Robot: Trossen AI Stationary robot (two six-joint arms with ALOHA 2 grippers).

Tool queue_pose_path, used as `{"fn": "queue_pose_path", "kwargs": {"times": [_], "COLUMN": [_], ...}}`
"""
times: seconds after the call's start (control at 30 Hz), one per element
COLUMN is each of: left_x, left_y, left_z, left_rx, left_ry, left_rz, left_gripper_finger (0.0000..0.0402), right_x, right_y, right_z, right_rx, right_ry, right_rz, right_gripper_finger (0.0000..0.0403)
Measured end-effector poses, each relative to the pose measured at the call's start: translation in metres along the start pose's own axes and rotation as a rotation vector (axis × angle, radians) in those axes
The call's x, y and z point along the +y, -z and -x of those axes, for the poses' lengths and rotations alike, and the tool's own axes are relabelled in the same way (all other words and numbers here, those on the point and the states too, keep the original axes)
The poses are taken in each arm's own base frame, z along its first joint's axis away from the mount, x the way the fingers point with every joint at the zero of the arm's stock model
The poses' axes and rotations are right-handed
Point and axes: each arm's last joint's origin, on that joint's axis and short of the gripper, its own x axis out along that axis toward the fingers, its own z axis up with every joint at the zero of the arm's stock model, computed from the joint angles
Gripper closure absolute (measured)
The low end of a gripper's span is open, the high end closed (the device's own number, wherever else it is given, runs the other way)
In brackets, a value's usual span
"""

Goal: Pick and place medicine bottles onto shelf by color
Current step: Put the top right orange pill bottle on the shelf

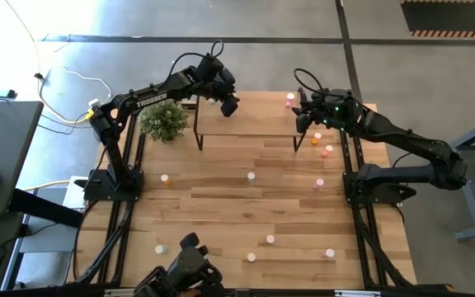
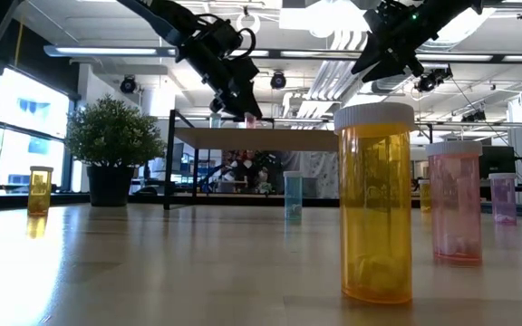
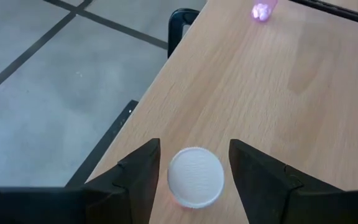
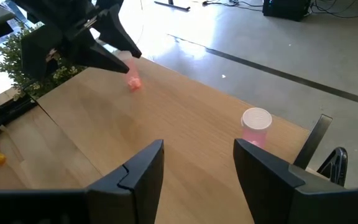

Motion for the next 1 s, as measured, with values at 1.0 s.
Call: {"fn": "queue_pose_path", "kwargs": {"times": [1.0], "left_x": [-0.062], "left_y": [0.007], "left_z": [0.059], "left_rx": [0.055], "left_ry": [0.227], "left_rz": [-0.170], "left_gripper_finger": [0.0218], "right_x": [0.037], "right_y": [0.034], "right_z": [0.014], "right_rx": [0.259], "right_ry": [-0.143], "right_rz": [-0.002], "right_gripper_finger": [0.0217]}}
